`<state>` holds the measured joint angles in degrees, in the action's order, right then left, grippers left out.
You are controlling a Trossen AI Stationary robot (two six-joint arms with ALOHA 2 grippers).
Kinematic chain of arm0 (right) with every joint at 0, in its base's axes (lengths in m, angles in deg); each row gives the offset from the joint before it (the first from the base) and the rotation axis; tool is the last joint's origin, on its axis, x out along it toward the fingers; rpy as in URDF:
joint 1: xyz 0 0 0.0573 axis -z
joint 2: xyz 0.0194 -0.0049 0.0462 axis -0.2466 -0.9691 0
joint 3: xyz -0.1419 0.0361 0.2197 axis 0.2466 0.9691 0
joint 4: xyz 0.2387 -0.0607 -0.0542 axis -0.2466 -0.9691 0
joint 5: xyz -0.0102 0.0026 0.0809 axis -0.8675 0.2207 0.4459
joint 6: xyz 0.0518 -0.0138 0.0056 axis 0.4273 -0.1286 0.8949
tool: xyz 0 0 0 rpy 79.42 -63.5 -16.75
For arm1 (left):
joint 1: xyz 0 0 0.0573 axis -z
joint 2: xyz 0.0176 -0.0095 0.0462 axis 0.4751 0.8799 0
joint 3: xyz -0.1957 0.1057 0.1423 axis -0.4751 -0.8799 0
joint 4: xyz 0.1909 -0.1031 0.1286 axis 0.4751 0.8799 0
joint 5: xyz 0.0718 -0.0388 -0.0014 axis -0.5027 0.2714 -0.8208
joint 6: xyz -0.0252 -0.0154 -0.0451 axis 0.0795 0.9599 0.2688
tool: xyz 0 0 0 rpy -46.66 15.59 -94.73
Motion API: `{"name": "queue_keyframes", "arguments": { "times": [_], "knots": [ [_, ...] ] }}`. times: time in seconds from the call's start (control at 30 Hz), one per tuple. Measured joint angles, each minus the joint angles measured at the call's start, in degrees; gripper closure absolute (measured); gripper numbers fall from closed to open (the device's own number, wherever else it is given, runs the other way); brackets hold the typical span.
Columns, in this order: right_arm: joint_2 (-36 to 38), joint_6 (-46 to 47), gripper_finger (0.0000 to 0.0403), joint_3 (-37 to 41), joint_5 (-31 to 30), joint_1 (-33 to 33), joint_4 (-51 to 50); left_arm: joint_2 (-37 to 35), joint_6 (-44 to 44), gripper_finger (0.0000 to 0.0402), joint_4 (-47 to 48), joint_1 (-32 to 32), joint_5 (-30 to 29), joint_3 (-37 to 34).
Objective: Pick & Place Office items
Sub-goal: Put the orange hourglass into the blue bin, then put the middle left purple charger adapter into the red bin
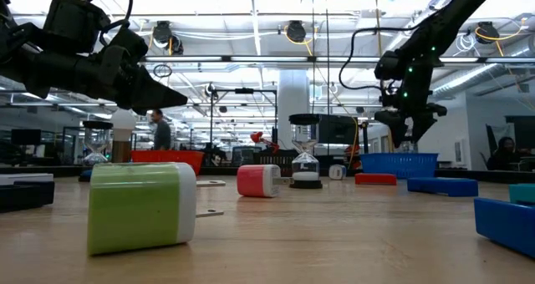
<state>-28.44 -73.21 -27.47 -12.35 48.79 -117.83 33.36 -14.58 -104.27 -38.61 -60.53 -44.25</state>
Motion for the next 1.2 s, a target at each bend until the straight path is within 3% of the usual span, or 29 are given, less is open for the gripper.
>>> {"name": "queue_keyframes", "arguments": {
  "times": [0.17, 0.3, 0.53, 0.73, 0.93, 1.2],
  "knots": [
    [5.3, -2.0, 0.0132, 0.0, -0.2, -1.0, 0.8, 0.0, 1.3, 0.0376, 0.0, 0.0, 0.0, 0.0],
    [12.4, -2.3, 0.0159, 0.0, 0.0, -3.3, 0.0, 0.0, 1.5, 0.0376, -0.1, 0.0, 0.0, 0.0],
    [24.1, -2.6, 0.0282, 2.7, 0.1, -13.9, -1.4, 0.0, 1.7, 0.0376, 3.5, 0.4, 0.0, 1.8],
    [30.4, -1.1, 0.0393, 13.7, 0.2, -26.6, 9.6, 0.0, -0.6, 0.0376, 12.9, 3.3, -2.5, 6.2],
    [31.7, -0.4, 0.0388, 22.4, 0.0, -37.2, 23.6, 0.0, -0.5, 0.0376, 24.1, 7.2, -7.2, 11.4],
    [31.7, -1.7, 0.0399, 25.3, -0.4, -45.2, 36.0, 1.7, 2.6, 0.0376, 33.7, 14.6, -18.2, 16.3]
  ]
}}
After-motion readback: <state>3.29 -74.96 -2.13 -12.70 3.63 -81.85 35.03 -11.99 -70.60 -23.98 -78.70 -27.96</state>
